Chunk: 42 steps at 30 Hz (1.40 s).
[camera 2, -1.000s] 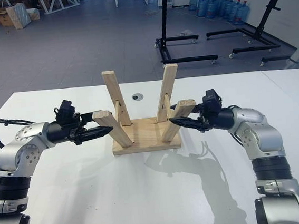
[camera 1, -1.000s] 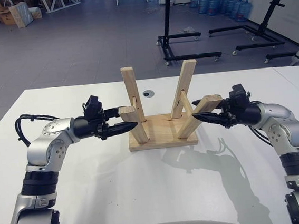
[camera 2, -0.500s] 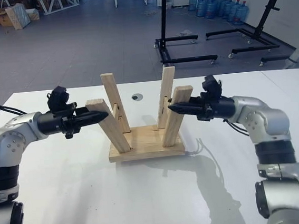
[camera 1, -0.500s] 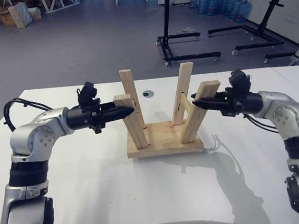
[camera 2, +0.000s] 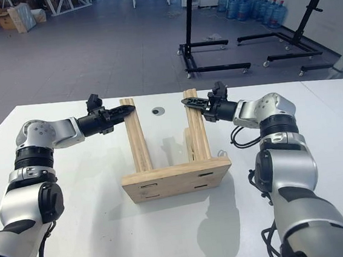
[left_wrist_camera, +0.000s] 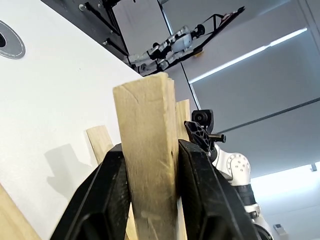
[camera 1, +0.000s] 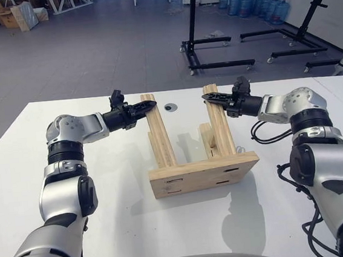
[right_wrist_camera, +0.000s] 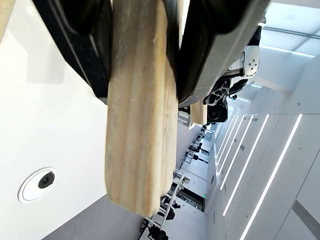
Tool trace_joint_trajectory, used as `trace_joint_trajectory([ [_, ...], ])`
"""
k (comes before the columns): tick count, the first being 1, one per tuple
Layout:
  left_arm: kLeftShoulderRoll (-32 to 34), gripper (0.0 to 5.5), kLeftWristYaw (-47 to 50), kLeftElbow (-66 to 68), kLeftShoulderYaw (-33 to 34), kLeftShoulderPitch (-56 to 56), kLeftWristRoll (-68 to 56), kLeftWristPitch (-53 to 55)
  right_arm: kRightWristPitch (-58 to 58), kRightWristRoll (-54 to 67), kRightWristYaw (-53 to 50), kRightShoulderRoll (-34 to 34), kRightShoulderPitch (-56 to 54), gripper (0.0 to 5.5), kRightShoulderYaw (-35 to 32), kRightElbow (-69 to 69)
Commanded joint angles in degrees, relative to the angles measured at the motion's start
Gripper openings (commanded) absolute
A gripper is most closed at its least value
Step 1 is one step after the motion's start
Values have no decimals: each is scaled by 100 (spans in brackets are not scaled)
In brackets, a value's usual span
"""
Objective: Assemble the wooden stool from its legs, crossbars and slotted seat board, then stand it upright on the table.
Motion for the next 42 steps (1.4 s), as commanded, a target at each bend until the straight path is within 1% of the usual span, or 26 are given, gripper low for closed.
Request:
trace_joint_trajectory([
  [1,-90,181,3,500,-422,62,766,-344,-172,-564,-347,142,393,243,164,130],
  [3,-35,211,-138,756,-264,-105,733,-345,-46,-441,-319,115,317,277,-22,152],
  [4,-3,234,-224,840,-199,-179,699,-333,20,-368,-319,104,267,304,-128,159],
  [7,41,277,-253,1129,151,-449,526,-286,181,-192,-413,71,44,352,-480,158],
  [9,87,319,-249,1234,331,-617,496,-314,216,-97,-501,95,-109,399,-718,133],
  [13,149,381,-193,1494,720,-943,461,-542,-10,-23,-718,147,-467,470,-1141,318],
  [15,138,401,-91,1696,941,-1137,454,-696,-188,0,-805,173,-637,505,-1340,511],
  [17,127,401,135,1998,1213,-1315,454,-1118,-556,-2,-941,150,-793,537,-1572,779],
  [20,-32,401,513,2464,1409,-1496,630,-2007,-1341,-73,-1328,69,-958,537,-1903,1285],
  [23,-99,401,1111,2867,1814,-1616,643,-3233,-2220,-14,-1760,-153,-1113,537,-2327,1662],
  [24,13,401,1362,2957,1947,-1601,690,-3824,-2611,-70,-1865,-330,-1136,537,-2413,1735],
  [25,182,401,1518,3003,1916,-1561,887,-4354,-3027,-228,-1919,-547,-1120,537,-2397,1770],
  [26,565,401,1424,3013,1778,-1475,1190,-4853,-3493,-636,-1826,-940,-1020,537,-2132,1764],
  [28,1762,401,217,2881,920,-1058,2320,-5756,-4392,-1847,-1010,-2077,-457,537,-1133,1635],
  [29,2407,401,-607,2797,458,-653,2876,-6163,-4906,-2438,-263,-2650,102,537,-592,1500],
  [30,3001,401,-1478,2661,131,-35,3249,-6489,-5371,-2718,831,-3134,1065,537,-285,1186],
  [31,3449,401,-2398,2347,-2,885,3399,-6980,-6052,-2708,1966,-3447,2714,537,-348,496],
  [32,3720,401,-3432,1373,28,2343,3268,-7322,-6717,-2562,2990,-3455,4915,537,-817,-610],
  [33,3770,401,-4035,97,183,3679,2980,-7335,-7064,-2334,3708,-3168,6850,537,-1462,-1829],
  [34,3488,401,-4043,-1693,210,4977,2594,-7173,-6921,-1972,3893,-2655,8369,537,-1665,-3406],
  [35,3189,401,-3843,-2902,12,5662,2363,-7047,-6667,-1705,3723,-2245,9082,537,-1534,-4405],
  [36,2794,401,-3470,-3560,-436,5909,2477,-7380,-6561,-1674,3258,-1940,8956,537,-1039,-4768],
  [37,2487,401,-3174,-3855,-795,5993,2701,-7785,-6453,-1702,2873,-1751,8578,537,-632,-4851],
  [38,2337,401,-3059,-4124,-1004,6056,2842,-8009,-6369,-1647,2673,-1617,8303,537,-496,-5003],
  [39,2222,401,-2918,-4488,-1055,6160,2871,-8000,-6272,-1567,2618,-1513,8209,537,-481,-5241],
  [42,2021,401,-2718,-5322,-1155,6400,2889,-7733,-6046,-1408,2385,-1301,8174,537,-429,-5917],
])
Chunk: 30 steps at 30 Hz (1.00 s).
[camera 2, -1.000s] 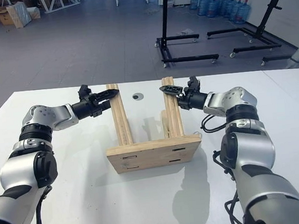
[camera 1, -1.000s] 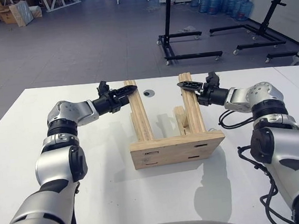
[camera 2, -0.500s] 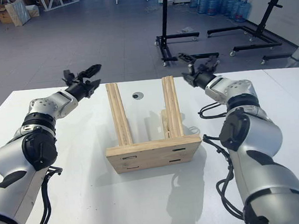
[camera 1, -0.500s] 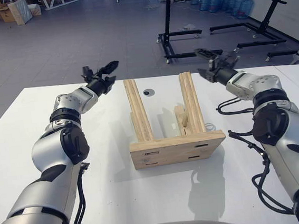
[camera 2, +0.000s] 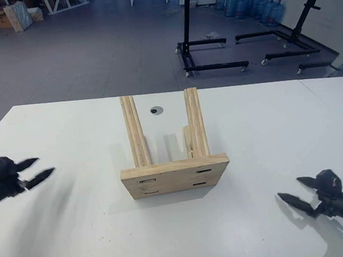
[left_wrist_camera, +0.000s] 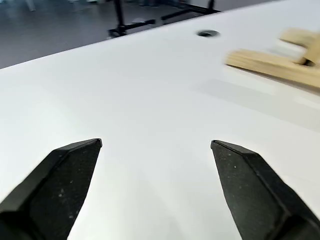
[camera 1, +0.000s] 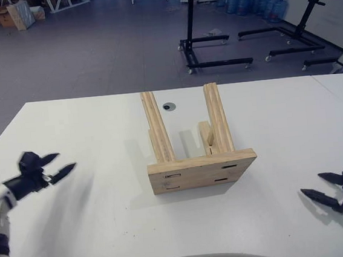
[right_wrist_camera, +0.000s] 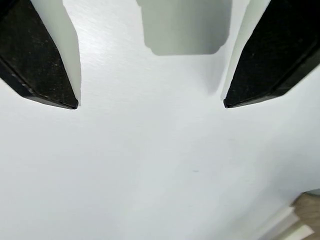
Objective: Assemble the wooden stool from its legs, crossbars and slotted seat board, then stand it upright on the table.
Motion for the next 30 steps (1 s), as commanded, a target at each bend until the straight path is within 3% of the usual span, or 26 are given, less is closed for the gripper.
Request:
trace_joint_trajectory([
  [1,-278,420,-75,-3602,-1039,1455,254,-450,190,449,-101,543,898,540,599,-3029],
  [6,201,493,-528,-4309,-919,1797,-189,241,1021,1535,-66,368,765,540,-35,-3747],
  [9,38,534,-240,-4452,-1035,1572,-125,388,1394,1962,-156,261,398,540,-275,-3679],
  [19,-931,538,735,-4063,-1765,958,265,648,836,818,153,526,-910,540,1409,-2763],
  [27,-1106,538,690,-4127,-2018,734,106,950,468,483,474,637,-1569,540,1856,-1919],
  [30,-1185,490,677,-3886,-2090,601,207,832,417,430,545,715,-1664,540,1977,-1840],
])
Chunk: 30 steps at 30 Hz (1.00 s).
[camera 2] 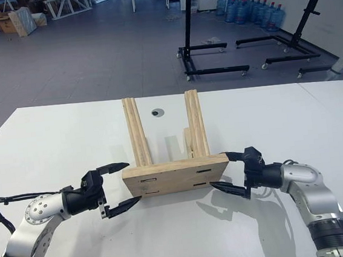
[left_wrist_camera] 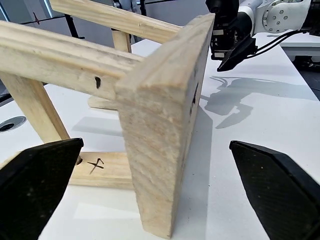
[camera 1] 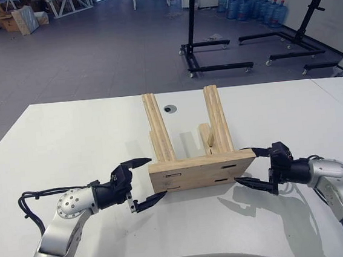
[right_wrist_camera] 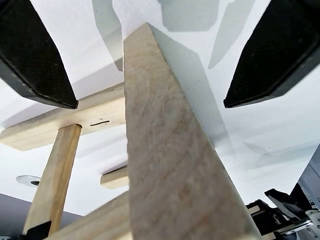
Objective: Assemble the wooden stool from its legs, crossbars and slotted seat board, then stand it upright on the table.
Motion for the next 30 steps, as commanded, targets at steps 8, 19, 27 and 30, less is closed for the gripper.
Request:
trace_joint_trajectory([
  [8,-228,364,-81,645,-315,-206,252,-394,-280,-325,134,200,-407,412,362,518],
  [19,-170,202,-301,652,-350,-268,-30,107,-85,-123,239,159,-433,232,302,331],
  [27,-73,184,20,252,67,-1173,-1460,2909,2509,1025,333,-189,-1106,222,83,-341],
  [30,-50,184,440,161,532,-1949,-2335,4320,4188,1735,401,-348,-1702,219,117,-323],
])
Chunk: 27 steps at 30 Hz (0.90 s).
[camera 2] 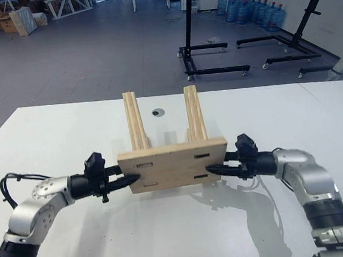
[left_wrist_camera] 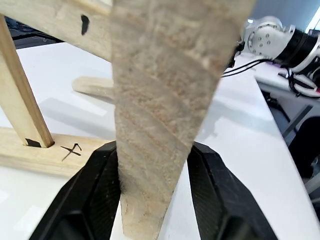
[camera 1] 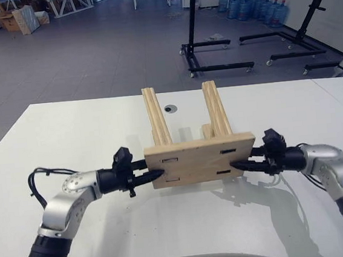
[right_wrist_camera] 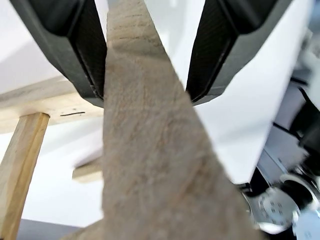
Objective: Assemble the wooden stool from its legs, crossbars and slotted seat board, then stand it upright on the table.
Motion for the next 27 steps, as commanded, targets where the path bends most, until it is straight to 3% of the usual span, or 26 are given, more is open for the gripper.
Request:
trace_joint_trajectory([
  [1,-100,184,764,8,480,-970,-1178,2035,2279,1243,-20,0,-815,217,12,-108],
  [8,-768,184,2566,1322,2136,-2575,-2854,5105,5586,2183,-1920,865,-2412,185,-842,388],
  [12,-1111,184,3618,1828,2678,-3130,-3287,5945,6141,2525,-3063,1236,-3206,175,-1070,1077],
  [20,-1182,184,6505,3291,3029,-3717,-5419,5773,6145,4687,-6016,1269,-4386,171,-726,3059],
  [24,-1200,179,8594,3589,2598,-3656,-7228,4629,6077,5063,-7615,1530,-4883,170,-1424,4240],
  [27,-1458,178,9705,3418,2484,-3663,-7846,4029,5869,5258,-8696,1724,-5146,170,-1946,4770],
])
